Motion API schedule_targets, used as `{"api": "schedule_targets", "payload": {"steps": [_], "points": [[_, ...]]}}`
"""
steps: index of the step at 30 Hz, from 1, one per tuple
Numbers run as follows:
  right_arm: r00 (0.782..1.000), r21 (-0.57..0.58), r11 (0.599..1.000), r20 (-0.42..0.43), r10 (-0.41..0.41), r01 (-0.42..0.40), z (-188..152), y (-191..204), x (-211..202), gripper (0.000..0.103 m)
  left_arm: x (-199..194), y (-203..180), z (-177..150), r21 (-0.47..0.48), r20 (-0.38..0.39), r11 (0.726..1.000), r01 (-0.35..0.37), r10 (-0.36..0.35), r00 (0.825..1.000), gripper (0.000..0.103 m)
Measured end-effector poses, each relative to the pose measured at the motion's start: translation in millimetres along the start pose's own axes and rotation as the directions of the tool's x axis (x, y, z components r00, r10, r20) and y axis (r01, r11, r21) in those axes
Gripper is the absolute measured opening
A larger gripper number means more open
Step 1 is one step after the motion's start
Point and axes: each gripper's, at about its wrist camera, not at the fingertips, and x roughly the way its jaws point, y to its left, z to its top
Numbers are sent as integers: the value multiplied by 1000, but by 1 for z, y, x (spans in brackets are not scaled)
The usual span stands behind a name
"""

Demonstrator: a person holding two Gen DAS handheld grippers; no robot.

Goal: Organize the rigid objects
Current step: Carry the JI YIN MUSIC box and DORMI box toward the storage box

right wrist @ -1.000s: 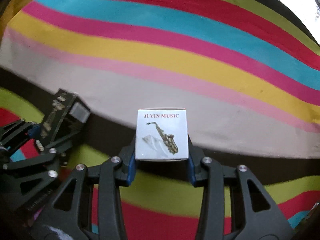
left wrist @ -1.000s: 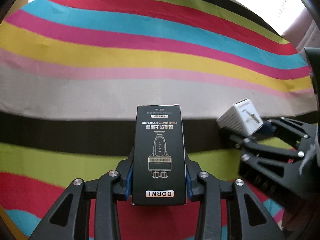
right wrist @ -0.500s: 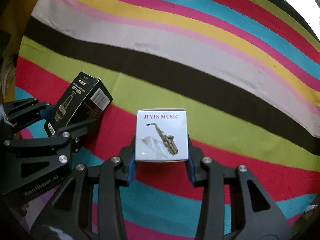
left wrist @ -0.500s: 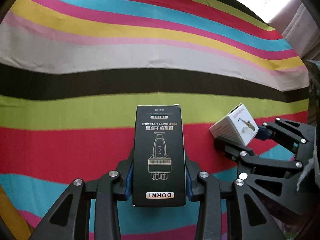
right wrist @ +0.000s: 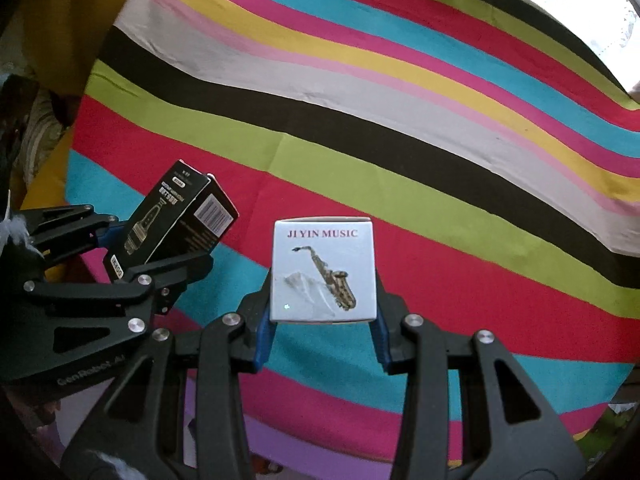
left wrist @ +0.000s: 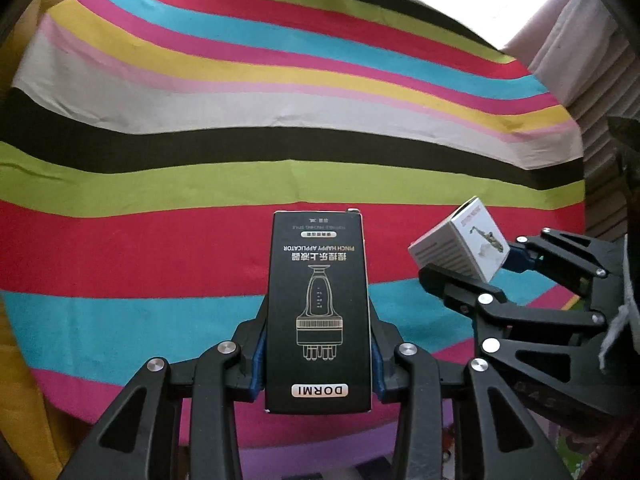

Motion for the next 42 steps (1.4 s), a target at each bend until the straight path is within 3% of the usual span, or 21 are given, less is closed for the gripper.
{"api": "schedule_targets", "payload": {"steps": [5, 6, 20, 30, 42], "points": [[999, -8, 1000, 53, 12, -12, -33, 10, -42, 44, -2, -4, -1, 18, 42, 999, 29, -30, 999, 40], [998, -7, 1000, 61, 17, -16, -24, 22, -36, 44, -3, -4, -2, 21, 50, 999, 33, -34, 998, 40], [979, -25, 999, 199, 34, -29, -78, 45, -90, 44, -10, -18, -44, 92, 162, 995, 40, -55, 985, 40], [958, -7, 998, 281, 59, -59, -117, 59, -122, 44, -42, -25, -82, 131, 216, 991, 14, -42, 976, 40], [936, -27, 999, 350, 26, -17, -153, 76, -156, 44, -82, -48, -117, 174, 295, 984, -31, -22, 955, 40]]}}
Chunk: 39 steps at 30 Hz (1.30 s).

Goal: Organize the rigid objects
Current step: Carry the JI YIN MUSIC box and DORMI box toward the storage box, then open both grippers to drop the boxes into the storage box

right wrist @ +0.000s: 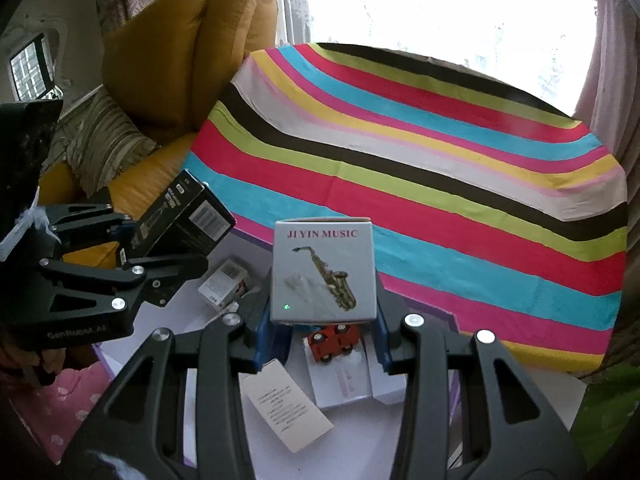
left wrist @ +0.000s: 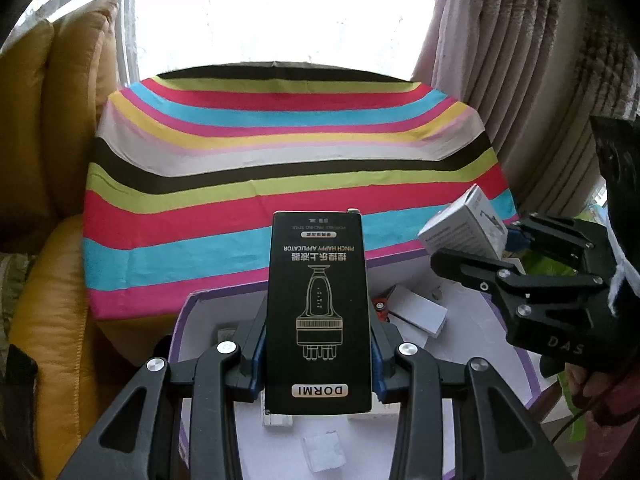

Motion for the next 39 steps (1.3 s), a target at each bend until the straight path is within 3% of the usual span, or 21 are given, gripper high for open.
{"api": "schedule_targets", "payload": {"steps": [7, 15, 31, 39], "points": [[999, -38, 999, 32, -14, 15, -12, 19, -20, 44, -28, -11, -14, 16, 37, 1000, -16, 16, 999, 40], [999, -60, 998, 37, -32, 34, -23, 35, -28, 44, -26, -10, -31, 8, 24, 1000, -25, 24, 999, 40], [998, -78, 997, -61, -35, 30, -56, 48, 1, 44, -17, 0, -64, -22, -27, 999, -29, 28, 999, 40], [999, -66, 998, -51, -15, 11, -54, 48, -5, 45, -38, 1, -60, -39, 47, 999, -30, 32, 998, 44]]}}
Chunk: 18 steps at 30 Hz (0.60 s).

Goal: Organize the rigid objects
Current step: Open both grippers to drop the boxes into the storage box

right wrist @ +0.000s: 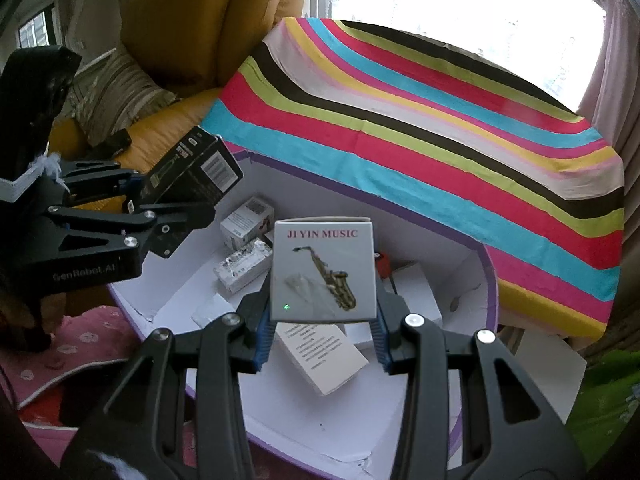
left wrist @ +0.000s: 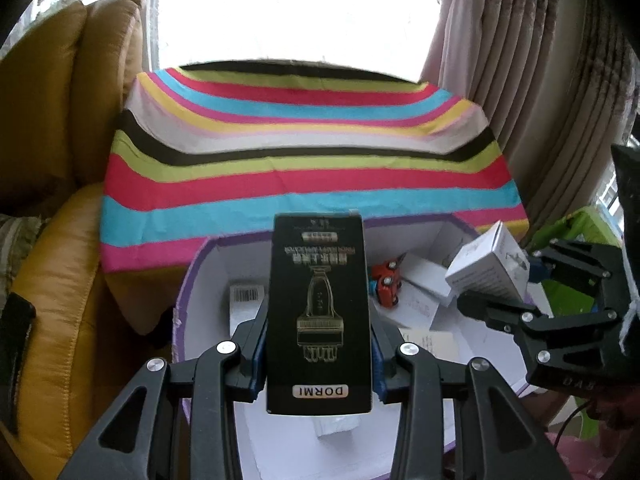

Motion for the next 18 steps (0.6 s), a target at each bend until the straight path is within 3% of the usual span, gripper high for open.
{"api": "schedule_targets", "payload": {"steps": [3, 4, 5, 11, 13, 16, 18], "points": [[1000, -8, 1000, 24, 2, -2, 1, 1, -10, 50, -15, -2, 2, 7, 59, 1000, 10, -11, 998, 72], [999, -8, 1000, 34, -2, 3, 2, 0, -14, 61, -22, -4, 2, 17, 90, 1000, 1, -3, 996, 86], [999, -8, 1000, 42, -7, 8, 1, 0, -17, 72, -27, -6, 3, 24, 111, 1000, -9, 6, 994, 92], [995, -12, 999, 96, -37, 39, -1, -2, -40, 84, -58, -23, 7, 94, 251, 991, -98, 72, 965, 103], [994, -20, 998, 95, -53, 55, -4, 0, -44, 87, -69, -29, 7, 99, 299, 982, -160, 124, 946, 103], [992, -27, 996, 94, -82, 85, -8, 4, -49, 90, -83, -39, 9, 72, 346, 950, -303, 261, 901, 103], [990, -28, 993, 88, -113, 116, -10, 8, -50, 92, -86, -39, 12, 65, 330, 952, -300, 263, 907, 103]]}}
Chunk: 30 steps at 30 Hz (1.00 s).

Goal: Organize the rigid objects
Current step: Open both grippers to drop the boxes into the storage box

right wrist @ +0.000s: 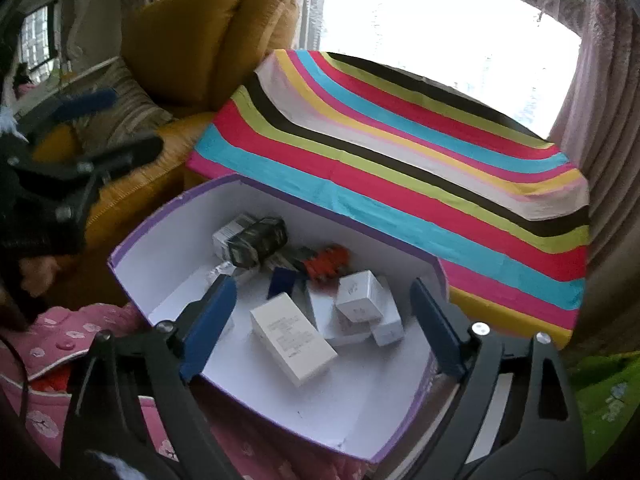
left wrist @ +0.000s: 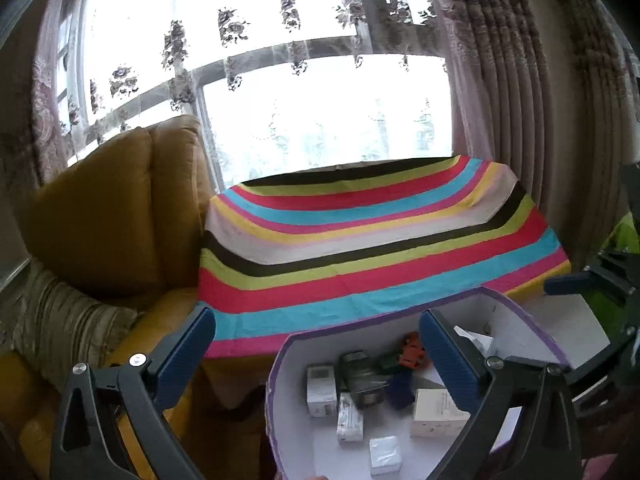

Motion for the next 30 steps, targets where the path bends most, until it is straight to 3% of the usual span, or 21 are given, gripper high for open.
{"api": "schedule_targets", "payload": {"steps": [3, 7, 11, 20, 30], "points": [[999, -1, 999, -16, -35, 35, -1, 3, -4, 93, 1, 3, 1, -29, -42, 996, 88, -89, 995, 103], [999, -21, 999, -28, -36, 36, -4, 9, -8, 93, 4, 3, -3, -50, -88, 989, 140, -144, 986, 103], [999, -37, 999, -42, -26, 25, -8, 16, -7, 94, 8, 4, -6, -85, -120, 971, 225, -234, 965, 103], [995, 15, 999, -98, -27, 28, -9, 14, 7, 94, 34, -5, -20, -91, -250, 965, 244, -260, 933, 103], [971, 132, 989, -239, -26, 59, -18, 1, 32, 94, 62, -2, -36, -140, -377, 962, 234, -271, 886, 103]]}}
